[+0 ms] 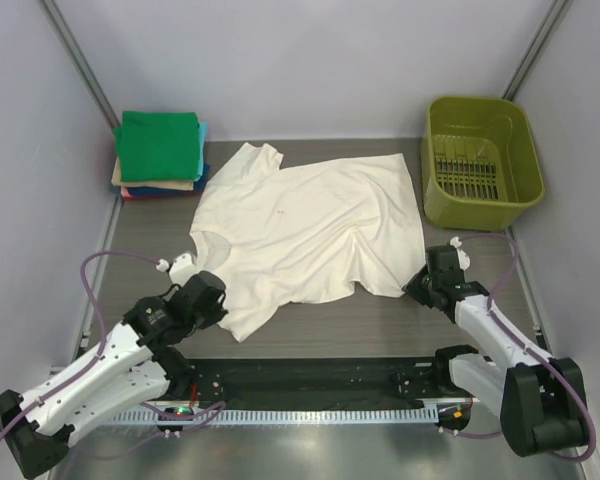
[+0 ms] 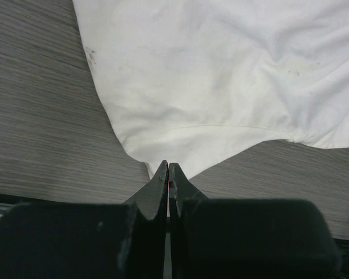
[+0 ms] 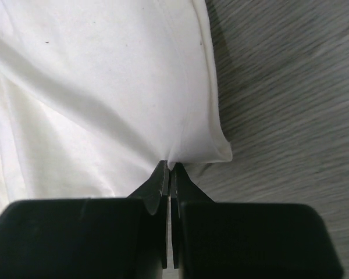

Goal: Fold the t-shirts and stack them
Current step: Flatten the tshirt out

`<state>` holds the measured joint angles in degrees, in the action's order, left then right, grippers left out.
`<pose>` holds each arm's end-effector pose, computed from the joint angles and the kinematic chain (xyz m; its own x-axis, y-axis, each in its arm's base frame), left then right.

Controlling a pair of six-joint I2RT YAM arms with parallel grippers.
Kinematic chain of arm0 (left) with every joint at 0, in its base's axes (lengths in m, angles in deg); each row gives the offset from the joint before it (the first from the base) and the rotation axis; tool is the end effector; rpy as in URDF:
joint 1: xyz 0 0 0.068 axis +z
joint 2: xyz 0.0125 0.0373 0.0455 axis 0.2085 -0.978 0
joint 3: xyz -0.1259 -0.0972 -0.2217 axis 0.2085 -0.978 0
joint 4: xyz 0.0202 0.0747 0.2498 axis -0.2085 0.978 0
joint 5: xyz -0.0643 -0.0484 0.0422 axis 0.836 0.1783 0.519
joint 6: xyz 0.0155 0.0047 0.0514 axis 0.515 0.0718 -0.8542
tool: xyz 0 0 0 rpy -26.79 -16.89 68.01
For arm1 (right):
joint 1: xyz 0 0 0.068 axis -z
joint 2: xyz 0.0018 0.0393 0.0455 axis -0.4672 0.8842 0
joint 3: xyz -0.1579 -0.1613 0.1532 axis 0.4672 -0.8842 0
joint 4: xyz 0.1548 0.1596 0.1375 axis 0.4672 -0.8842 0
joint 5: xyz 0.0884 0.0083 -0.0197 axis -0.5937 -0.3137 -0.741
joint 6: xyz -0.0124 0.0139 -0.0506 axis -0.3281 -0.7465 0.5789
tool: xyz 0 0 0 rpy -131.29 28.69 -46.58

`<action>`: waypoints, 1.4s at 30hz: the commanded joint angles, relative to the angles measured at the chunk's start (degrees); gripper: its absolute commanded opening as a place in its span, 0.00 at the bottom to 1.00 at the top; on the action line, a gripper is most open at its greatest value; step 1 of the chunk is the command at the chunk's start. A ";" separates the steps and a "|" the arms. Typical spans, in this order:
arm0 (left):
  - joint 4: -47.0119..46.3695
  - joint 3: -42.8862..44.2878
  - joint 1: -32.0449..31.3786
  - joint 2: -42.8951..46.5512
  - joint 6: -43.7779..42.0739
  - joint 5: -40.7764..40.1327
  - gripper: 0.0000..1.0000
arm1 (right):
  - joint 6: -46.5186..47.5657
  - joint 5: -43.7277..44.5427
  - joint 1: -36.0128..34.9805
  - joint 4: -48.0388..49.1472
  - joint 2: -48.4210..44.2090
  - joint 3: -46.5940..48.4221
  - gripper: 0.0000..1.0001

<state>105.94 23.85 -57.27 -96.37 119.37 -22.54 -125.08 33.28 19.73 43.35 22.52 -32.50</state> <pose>0.0965 -0.0762 0.2326 -0.6796 -0.5014 -0.5356 -0.3532 0.8634 -0.3602 0.1770 0.0234 0.1545 -0.6318 0.6414 -0.4352 0.5024 0.7664 0.4003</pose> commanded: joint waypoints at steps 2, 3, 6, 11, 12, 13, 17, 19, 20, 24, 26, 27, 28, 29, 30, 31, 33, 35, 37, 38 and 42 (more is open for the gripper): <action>3.31 1.98 0.32 2.70 0.21 -2.15 0.00 | -0.89 0.86 0.03 -7.63 -5.70 1.20 0.01; 2.61 1.37 0.41 2.96 0.21 -1.53 0.00 | -0.81 1.21 0.03 -8.17 -6.66 1.47 0.01; -1.87 -2.32 0.32 2.79 0.04 2.94 0.18 | -0.81 1.13 0.03 -8.96 -7.02 1.56 0.01; -10.04 -7.86 0.32 1.56 0.65 10.33 0.59 | -0.54 0.25 -0.05 -9.14 -6.32 2.00 0.01; -10.67 -8.30 0.32 1.56 0.74 10.69 0.60 | -0.46 0.25 -0.05 -9.14 -6.40 2.00 0.01; -11.63 -8.48 0.32 1.82 0.74 10.95 0.60 | -0.37 0.25 -0.05 -9.14 -6.41 2.08 0.01; -12.43 -9.62 0.15 2.18 1.09 12.88 0.58 | 0.16 0.24 -0.05 -9.75 -7.37 2.09 0.01; -12.34 -10.85 0.06 2.09 1.53 13.94 0.58 | 0.25 0.51 -0.05 -9.75 -7.81 2.00 0.01; -12.34 -11.38 -0.38 2.26 1.88 14.29 0.58 | 0.34 0.68 -0.05 -9.75 -7.72 2.17 0.01; -11.03 -12.70 -1.00 2.61 3.55 14.12 0.58 | 0.60 0.69 0.03 -9.75 -6.85 2.52 0.01; -8.31 -12.53 -1.08 2.79 4.08 13.33 0.59 | 0.69 0.86 -0.05 -9.75 -6.93 2.70 0.01; -7.95 -12.70 -1.17 2.88 4.43 13.24 0.59 | 0.69 0.86 0.03 -9.75 -6.93 2.61 0.01; -8.12 -13.22 -1.26 2.79 4.86 13.24 0.59 | 0.69 0.95 -0.05 -9.75 -6.93 2.61 0.01; -8.30 -13.49 -1.26 2.70 4.96 13.24 0.59 | 0.86 1.12 0.03 -9.75 -6.93 2.61 0.01; -8.30 -13.84 -1.17 2.44 5.22 13.15 0.59 | 1.04 1.30 0.03 -9.75 -6.85 2.70 0.01; -9.17 -14.19 -1.26 2.18 5.39 13.24 0.59 | 1.21 1.47 -0.05 -9.84 -6.67 2.79 0.01; -12.15 -15.51 -1.26 0.87 5.57 14.03 0.59 | 1.30 1.56 -0.05 -9.84 -6.32 2.79 0.01; -14.70 -16.74 -1.26 -0.28 5.75 14.38 0.58 | 1.39 1.65 0.03 -9.84 -5.88 2.88 0.01; -17.95 -17.10 -1.26 -2.30 5.66 14.03 0.53 | 1.39 2.09 0.03 -9.75 -5.62 3.14 0.01; -18.58 -16.92 -1.26 -3.00 5.49 12.99 0.50 | 1.48 2.18 -0.05 -9.84 -5.44 3.14 0.01; -18.33 -13.59 -1.17 -4.85 5.48 6.40 0.00 | 1.57 3.14 0.03 -9.84 -6.05 3.49 0.01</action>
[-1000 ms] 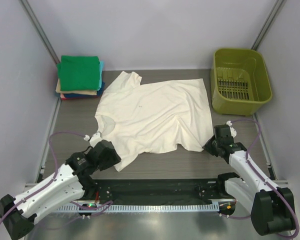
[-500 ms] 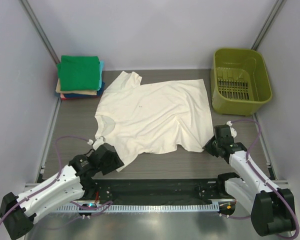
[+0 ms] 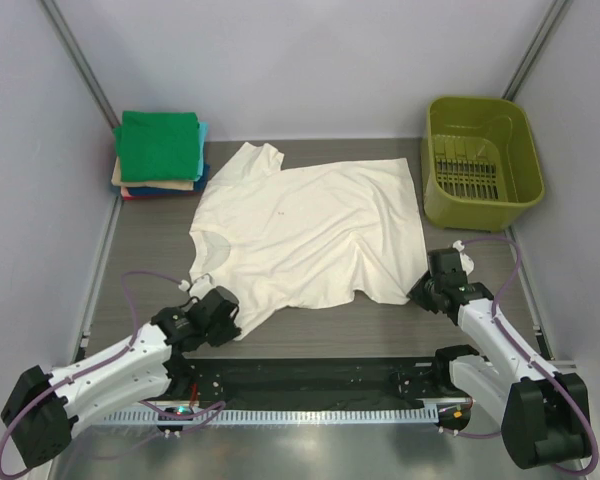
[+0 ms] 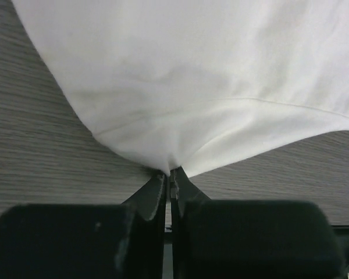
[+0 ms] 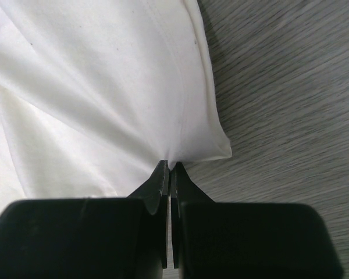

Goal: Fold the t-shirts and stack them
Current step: Flatten the tshirt out, then fold the tshirt

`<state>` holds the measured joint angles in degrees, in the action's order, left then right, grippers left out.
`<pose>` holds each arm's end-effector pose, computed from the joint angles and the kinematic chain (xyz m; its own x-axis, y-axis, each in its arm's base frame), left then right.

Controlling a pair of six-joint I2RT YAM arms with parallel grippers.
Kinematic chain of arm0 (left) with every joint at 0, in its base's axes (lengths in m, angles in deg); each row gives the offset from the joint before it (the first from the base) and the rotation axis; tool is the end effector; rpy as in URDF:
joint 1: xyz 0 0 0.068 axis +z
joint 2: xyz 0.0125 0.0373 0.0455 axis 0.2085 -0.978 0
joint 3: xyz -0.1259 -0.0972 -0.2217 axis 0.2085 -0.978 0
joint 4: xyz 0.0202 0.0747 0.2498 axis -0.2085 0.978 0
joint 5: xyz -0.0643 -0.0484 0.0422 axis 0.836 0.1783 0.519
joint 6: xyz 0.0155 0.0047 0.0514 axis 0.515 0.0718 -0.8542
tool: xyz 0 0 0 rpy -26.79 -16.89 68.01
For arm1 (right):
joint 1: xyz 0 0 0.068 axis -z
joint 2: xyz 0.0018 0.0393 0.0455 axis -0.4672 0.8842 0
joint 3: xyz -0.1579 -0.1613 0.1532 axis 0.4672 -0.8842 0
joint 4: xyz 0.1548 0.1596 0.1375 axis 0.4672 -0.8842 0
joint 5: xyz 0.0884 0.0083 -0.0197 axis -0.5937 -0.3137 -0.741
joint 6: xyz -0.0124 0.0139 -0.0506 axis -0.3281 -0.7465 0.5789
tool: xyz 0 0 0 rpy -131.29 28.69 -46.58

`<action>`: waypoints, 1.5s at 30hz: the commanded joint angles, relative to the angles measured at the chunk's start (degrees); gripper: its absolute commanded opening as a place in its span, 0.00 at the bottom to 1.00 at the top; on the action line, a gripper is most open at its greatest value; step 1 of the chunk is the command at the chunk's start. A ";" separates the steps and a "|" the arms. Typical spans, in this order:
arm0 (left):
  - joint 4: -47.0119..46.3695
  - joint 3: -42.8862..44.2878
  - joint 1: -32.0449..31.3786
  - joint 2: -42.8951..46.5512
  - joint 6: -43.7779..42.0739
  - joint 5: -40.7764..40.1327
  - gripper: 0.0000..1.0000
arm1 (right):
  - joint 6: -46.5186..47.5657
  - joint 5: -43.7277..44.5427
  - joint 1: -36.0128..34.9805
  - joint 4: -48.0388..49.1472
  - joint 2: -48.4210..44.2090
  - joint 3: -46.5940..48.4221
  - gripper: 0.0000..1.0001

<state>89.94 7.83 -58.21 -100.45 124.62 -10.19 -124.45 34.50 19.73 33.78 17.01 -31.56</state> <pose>0.0942 -0.0872 0.1527 -0.7899 -0.5196 -0.3257 -0.3831 0.8329 -0.3995 0.1606 0.0203 0.1635 -0.6518 0.6299 -0.4223 0.5239 0.7766 0.3498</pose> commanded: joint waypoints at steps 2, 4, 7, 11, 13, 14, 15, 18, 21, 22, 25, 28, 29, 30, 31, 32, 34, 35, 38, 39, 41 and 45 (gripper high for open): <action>2.93 6.11 0.64 -0.68 -0.89 -9.55 0.00 | 0.76 2.53 0.21 -1.05 -1.24 3.25 0.01; 8.91 12.26 1.69 -0.33 -3.53 -13.77 0.00 | 0.41 3.32 0.30 -2.11 -2.74 4.65 0.01; 13.67 17.55 4.50 1.69 -6.35 -15.63 0.00 | 0.14 5.08 0.39 -5.26 -4.85 6.50 0.01; 16.57 20.71 6.44 5.46 -8.46 -15.72 0.00 | -0.65 8.77 0.65 -8.52 -7.40 8.08 0.01; 19.29 22.99 6.71 6.43 -8.90 -16.51 0.00 | -1.70 9.57 0.74 -10.28 -9.50 8.96 0.01; 19.82 23.70 6.71 7.05 -9.16 -16.60 0.00 | -1.96 9.74 0.74 -10.81 -10.12 9.40 0.01; 21.22 24.49 6.71 7.75 -9.51 -16.69 0.00 | -2.32 10.01 0.82 -11.42 -10.74 9.84 0.01; 23.86 28.97 6.71 8.28 -11.18 -18.09 0.00 | -3.02 9.92 0.74 -13.36 -13.72 12.47 0.01; 23.61 33.46 6.80 7.15 -14.34 -18.97 0.00 | -2.15 9.48 0.74 -14.15 -14.00 14.15 0.01; 22.91 34.34 6.80 5.32 -15.74 -18.62 0.00 | -1.88 8.87 0.74 -13.98 -13.56 15.37 0.01; 21.94 38.82 7.50 -1.61 -20.31 -17.92 0.00 | -0.39 8.52 0.74 -13.37 -9.17 17.92 0.01; 17.99 41.63 11.17 -5.94 -25.32 -13.89 0.00 | 1.19 7.90 0.74 -11.87 -4.42 20.12 0.01; 16.85 42.34 12.93 -8.13 -26.56 -12.48 0.00 | 1.63 7.72 0.74 -10.39 -3.28 20.74 0.01; 14.66 43.56 14.95 -9.72 -29.27 -10.29 0.00 | 2.16 7.90 0.82 -9.85 -0.57 21.44 0.01; 14.12 44.36 19.67 -11.04 -30.16 -6.10 0.00 | 2.42 7.81 0.82 -8.89 0.58 23.19 0.01; 13.51 45.67 21.89 -13.92 -31.30 -3.88 0.00 | 2.69 8.16 0.74 -8.45 2.08 24.08 0.01; 11.66 47.08 26.81 -16.49 -33.67 -0.45 0.00 | 3.39 8.77 0.82 -7.05 5.93 26.79 0.01; 11.13 48.05 28.05 -19.02 -34.30 0.09 0.00 | 3.57 8.86 0.74 -6.51 7.18 27.59 0.01; 7.71 49.10 32.45 -22.82 -36.06 4.22 0.00 | 4.01 9.83 0.74 -4.58 12.54 30.58 0.01; 6.48 49.55 33.42 -26.22 -36.32 5.45 0.00 | 4.10 9.83 0.74 -3.97 14.29 31.98 0.01; 6.29 52.25 35.97 -30.36 -36.76 8.69 0.00 | 4.27 10.01 0.74 -2.21 19.65 34.01 0.01; 8.21 61.91 40.27 -45.65 -37.38 11.69 0.01 | 5.15 12.38 0.82 -0.62 31.51 45.30 0.08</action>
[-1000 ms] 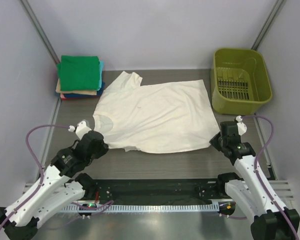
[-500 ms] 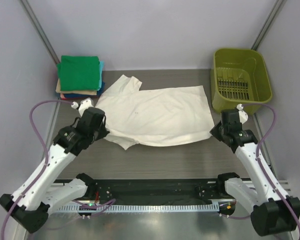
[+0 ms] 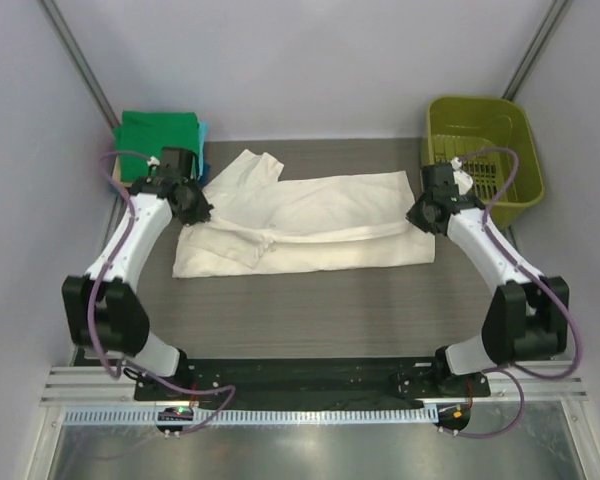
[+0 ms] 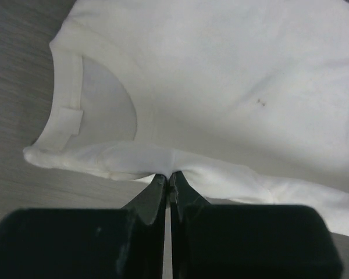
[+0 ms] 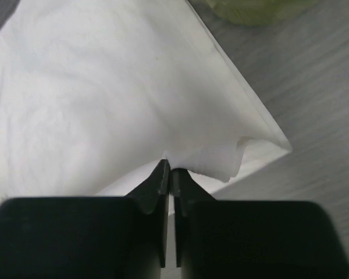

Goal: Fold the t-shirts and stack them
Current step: Fold the tshirt

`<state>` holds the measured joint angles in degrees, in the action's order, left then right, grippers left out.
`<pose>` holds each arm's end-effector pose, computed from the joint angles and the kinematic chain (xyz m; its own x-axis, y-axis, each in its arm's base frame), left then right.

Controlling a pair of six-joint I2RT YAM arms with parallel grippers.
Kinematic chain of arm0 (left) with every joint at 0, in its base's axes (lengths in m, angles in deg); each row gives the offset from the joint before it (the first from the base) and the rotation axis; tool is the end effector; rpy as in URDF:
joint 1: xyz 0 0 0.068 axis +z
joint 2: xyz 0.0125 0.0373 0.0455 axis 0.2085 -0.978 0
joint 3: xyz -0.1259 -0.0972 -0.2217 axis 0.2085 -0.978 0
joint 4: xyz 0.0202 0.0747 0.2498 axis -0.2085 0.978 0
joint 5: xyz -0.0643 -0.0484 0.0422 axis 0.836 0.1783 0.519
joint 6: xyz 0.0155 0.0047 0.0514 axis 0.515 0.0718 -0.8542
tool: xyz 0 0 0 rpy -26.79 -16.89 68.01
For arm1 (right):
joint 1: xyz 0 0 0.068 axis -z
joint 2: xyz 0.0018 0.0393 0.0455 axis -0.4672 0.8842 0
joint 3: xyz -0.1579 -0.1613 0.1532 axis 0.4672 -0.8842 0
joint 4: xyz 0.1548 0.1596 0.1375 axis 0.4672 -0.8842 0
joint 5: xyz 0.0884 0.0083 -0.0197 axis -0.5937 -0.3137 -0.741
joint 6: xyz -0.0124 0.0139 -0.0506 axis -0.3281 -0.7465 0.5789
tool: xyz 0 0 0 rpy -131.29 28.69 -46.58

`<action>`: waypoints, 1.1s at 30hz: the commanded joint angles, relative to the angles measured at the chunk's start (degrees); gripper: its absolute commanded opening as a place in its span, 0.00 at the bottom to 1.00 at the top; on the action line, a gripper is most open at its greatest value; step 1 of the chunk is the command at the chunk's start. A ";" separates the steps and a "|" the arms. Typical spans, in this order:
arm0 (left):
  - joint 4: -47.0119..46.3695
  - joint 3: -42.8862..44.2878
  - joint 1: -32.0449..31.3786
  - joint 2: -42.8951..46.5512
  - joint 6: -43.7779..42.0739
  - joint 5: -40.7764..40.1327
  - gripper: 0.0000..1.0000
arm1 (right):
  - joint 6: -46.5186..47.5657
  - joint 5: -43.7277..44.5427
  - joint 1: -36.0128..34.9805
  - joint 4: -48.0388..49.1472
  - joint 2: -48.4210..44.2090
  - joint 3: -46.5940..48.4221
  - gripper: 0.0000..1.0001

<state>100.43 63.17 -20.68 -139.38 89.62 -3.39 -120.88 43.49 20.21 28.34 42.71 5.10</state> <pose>0.2948 -0.0413 0.3104 -0.7066 -0.4998 -0.5009 -0.4145 0.8661 -0.2795 0.2836 0.0299 0.2667 -0.5668 0.5852 -0.5799 0.5287 0.7982 0.2887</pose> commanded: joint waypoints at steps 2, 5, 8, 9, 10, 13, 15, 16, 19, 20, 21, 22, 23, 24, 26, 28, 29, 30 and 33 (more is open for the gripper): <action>1.67 17.95 4.86 -17.44 -3.87 9.11 0.19 | 2.64 4.01 0.26 2.11 11.34 14.73 0.38; 8.81 26.62 4.87 -21.35 -5.20 10.44 0.54 | 3.00 3.40 0.34 -2.29 16.29 22.40 0.77; 5.06 21.32 4.87 -14.26 -4.23 7.20 0.77 | 2.73 1.47 0.08 -1.07 12.44 19.26 0.90; 4.51 19.19 4.95 -12.40 -4.06 6.32 0.78 | 2.91 0.77 -0.09 -0.80 11.03 17.77 0.91; 4.24 17.08 5.04 -10.72 -3.19 5.96 0.79 | 3.17 0.15 -0.10 -0.19 8.14 14.01 0.91; -0.32 4.79 5.22 -1.95 0.58 3.76 0.78 | 3.17 -2.14 -0.10 1.91 0.77 3.74 0.91; -6.29 -7.16 5.48 5.50 3.22 3.76 0.77 | 3.00 -3.71 -0.01 2.97 -2.85 -3.99 0.89; -8.31 -11.03 5.65 7.81 4.54 3.76 0.77 | 2.73 -4.42 0.08 3.76 -5.31 -6.31 0.88; -15.52 -27.79 6.97 15.82 10.43 2.71 0.76 | 3.34 -7.14 0.17 5.88 -6.83 -14.22 0.85; -18.93 -30.46 7.50 17.84 10.97 2.71 0.75 | 3.61 -7.41 0.43 5.79 -6.65 -15.28 0.83; -20.10 -32.66 8.20 20.29 11.67 2.45 0.75 | 3.87 -7.41 0.52 6.05 -6.48 -17.21 0.83; -21.93 -35.91 8.38 21.19 12.46 2.01 0.74 | 3.96 -7.41 0.69 6.23 -6.30 -18.01 0.82; -22.39 -37.07 8.38 21.63 12.47 1.48 0.73 | 4.05 -7.59 1.04 6.75 -6.21 -18.72 0.81; -22.91 -37.95 9.95 21.72 12.64 1.04 0.73 | 4.14 -7.68 1.57 7.37 -6.12 -19.68 0.80; -24.67 -39.89 11.01 21.20 12.56 0.16 0.73 | 3.96 -7.41 2.10 9.30 -4.90 -20.04 0.79; -26.86 -41.47 12.07 20.24 12.90 0.60 0.73 | 4.05 -7.41 3.24 10.53 -3.32 -19.25 0.78; -27.66 -42.00 13.03 19.97 13.26 0.77 0.73 | 4.40 -7.50 3.59 10.88 -1.48 -18.90 0.77; -28.54 -42.35 13.39 19.79 13.43 1.12 0.73 | 4.40 -7.50 3.94 11.76 -0.68 -18.38 0.77; -30.74 -42.79 14.88 19.44 13.96 1.47 0.73 | 4.49 -7.59 5.53 13.95 2.39 -17.85 0.75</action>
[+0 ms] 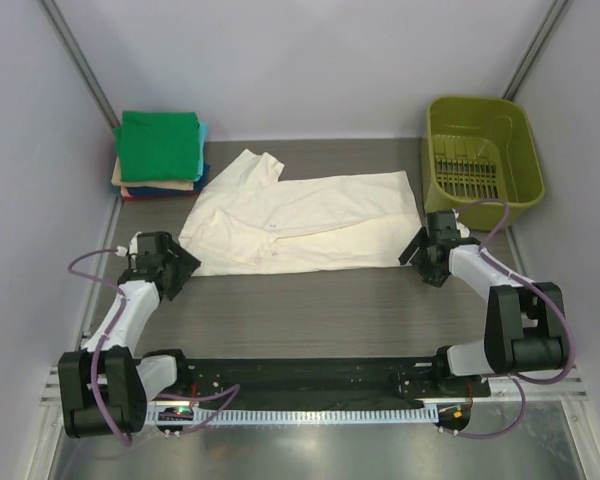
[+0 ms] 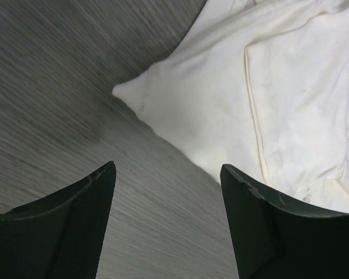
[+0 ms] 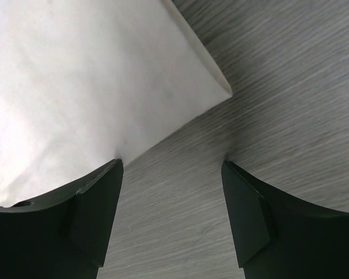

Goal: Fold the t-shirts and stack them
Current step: Fold the tshirt

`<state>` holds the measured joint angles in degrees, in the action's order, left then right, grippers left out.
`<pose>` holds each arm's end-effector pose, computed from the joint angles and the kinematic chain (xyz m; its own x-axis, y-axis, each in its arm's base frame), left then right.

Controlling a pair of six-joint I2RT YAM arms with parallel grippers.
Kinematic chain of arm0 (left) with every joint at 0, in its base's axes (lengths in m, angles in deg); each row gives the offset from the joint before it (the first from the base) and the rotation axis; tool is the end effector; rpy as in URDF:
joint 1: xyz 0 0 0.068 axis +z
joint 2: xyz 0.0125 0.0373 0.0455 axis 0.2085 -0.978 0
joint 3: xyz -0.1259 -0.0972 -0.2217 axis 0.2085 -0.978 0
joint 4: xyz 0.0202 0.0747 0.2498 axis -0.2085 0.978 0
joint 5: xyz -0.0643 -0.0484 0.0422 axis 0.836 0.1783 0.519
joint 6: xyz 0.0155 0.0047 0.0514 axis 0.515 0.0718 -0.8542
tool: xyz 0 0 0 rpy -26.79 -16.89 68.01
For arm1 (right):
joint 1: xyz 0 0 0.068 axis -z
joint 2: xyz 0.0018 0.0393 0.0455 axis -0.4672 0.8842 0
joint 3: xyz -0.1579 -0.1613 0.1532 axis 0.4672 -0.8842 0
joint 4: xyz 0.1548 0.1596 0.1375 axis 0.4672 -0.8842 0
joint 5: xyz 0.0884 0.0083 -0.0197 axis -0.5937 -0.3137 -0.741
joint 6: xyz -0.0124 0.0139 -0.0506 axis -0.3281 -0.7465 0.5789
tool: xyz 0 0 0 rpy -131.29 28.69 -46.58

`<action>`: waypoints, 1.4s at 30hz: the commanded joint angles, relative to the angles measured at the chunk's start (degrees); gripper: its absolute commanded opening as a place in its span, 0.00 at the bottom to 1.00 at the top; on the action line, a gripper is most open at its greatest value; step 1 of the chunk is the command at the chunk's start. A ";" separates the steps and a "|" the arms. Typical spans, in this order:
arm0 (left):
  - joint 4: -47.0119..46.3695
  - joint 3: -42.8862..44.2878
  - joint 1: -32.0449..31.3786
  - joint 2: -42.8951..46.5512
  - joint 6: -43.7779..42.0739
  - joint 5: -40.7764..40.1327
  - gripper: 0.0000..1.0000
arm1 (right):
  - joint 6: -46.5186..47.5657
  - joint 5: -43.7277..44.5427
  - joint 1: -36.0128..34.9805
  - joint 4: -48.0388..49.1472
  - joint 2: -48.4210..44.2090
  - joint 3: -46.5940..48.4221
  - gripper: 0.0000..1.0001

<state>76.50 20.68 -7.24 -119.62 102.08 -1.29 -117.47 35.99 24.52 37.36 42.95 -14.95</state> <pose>0.2026 0.0191 0.1853 -0.4342 -0.7988 -0.4165 -0.6917 0.5918 -0.4140 0.2458 0.0108 0.1688 -0.6993 0.5849 -0.4108 0.5462 0.8080 0.2208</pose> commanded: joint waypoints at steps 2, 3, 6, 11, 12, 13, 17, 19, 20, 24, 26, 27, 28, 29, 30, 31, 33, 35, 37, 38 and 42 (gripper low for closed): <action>-7.95 -0.30 2.93 -1.37 1.77 0.08 0.74 | 1.34 -0.96 1.93 6.07 3.74 2.37 0.73; -7.95 -0.22 3.28 -2.07 2.38 0.25 0.74 | 1.60 -1.41 2.10 6.69 5.66 2.64 0.73; -10.05 -0.74 3.46 -4.97 3.52 1.04 0.73 | 1.61 -2.29 2.63 8.01 7.61 2.64 0.72; -14.62 -1.71 3.46 -10.33 4.40 2.54 0.70 | 2.40 -2.11 4.82 8.80 9.02 2.38 0.62; -15.07 -1.71 3.46 -11.04 4.58 2.54 0.68 | 2.40 -1.94 4.91 9.07 9.19 2.38 0.60; -16.03 -1.80 3.46 -11.56 4.67 2.54 0.63 | 2.66 -1.85 5.00 9.24 9.63 2.29 0.51; -16.92 -0.40 3.46 -13.94 4.67 1.58 0.33 | 3.19 -1.23 5.00 10.03 11.12 3.16 0.01; -15.17 2.76 3.46 -14.47 5.10 1.58 0.10 | 3.19 -2.19 5.00 9.42 11.21 4.57 0.01; -13.94 4.34 3.55 -14.56 5.63 1.75 0.06 | 2.67 -2.81 5.00 8.98 11.21 7.10 0.01; -3.68 17.32 3.38 -12.55 4.50 2.28 0.00 | 3.27 -6.86 5.00 1.27 8.25 18.79 0.01; -0.93 19.73 3.46 -7.11 4.05 -0.17 0.00 | 3.63 -2.85 5.00 -0.68 3.94 22.66 0.01; 1.08 20.43 3.55 -5.52 3.18 -1.75 0.00 | 4.15 -1.34 5.00 -1.56 0.27 23.03 0.01; 2.06 20.35 3.64 -2.98 2.56 -1.76 0.00 | 4.59 -0.37 5.26 -2.52 -1.25 23.12 0.01; 2.76 20.00 3.81 -2.26 2.04 -1.42 0.00 | 4.60 1.04 5.44 -4.62 -2.31 21.90 0.01; 3.99 18.26 3.99 -1.73 1.51 -0.80 0.00 | 4.77 0.96 5.53 -5.08 -3.10 20.32 0.01; 4.09 16.67 4.43 -0.42 1.68 0.07 0.00 | 4.25 0.53 5.53 -5.34 -5.11 18.22 0.01; 3.04 10.29 4.87 1.17 2.20 1.13 0.00 | 3.20 -1.05 5.53 -4.12 -7.49 9.61 0.01; 2.77 6.05 5.13 3.62 3.35 2.27 0.00 | 2.57 -1.50 5.53 -2.63 -10.40 1.46 0.01; 2.77 0.50 5.13 5.21 4.05 2.45 0.00 | 2.75 -1.59 5.53 -2.36 -12.15 -2.62 0.01; 2.95 -2.30 5.22 6.96 4.31 2.28 0.00 | 2.66 -1.67 5.53 -2.18 -12.69 -5.77 0.01; 5.22 -5.40 5.66 10.57 5.37 1.75 0.00 | 0.65 -3.69 5.53 -2.18 -16.55 -9.22 0.01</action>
<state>80.98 14.84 -2.37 -113.22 106.48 0.74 -115.16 32.76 29.78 33.98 30.41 -24.35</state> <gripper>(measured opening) 0.012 0.051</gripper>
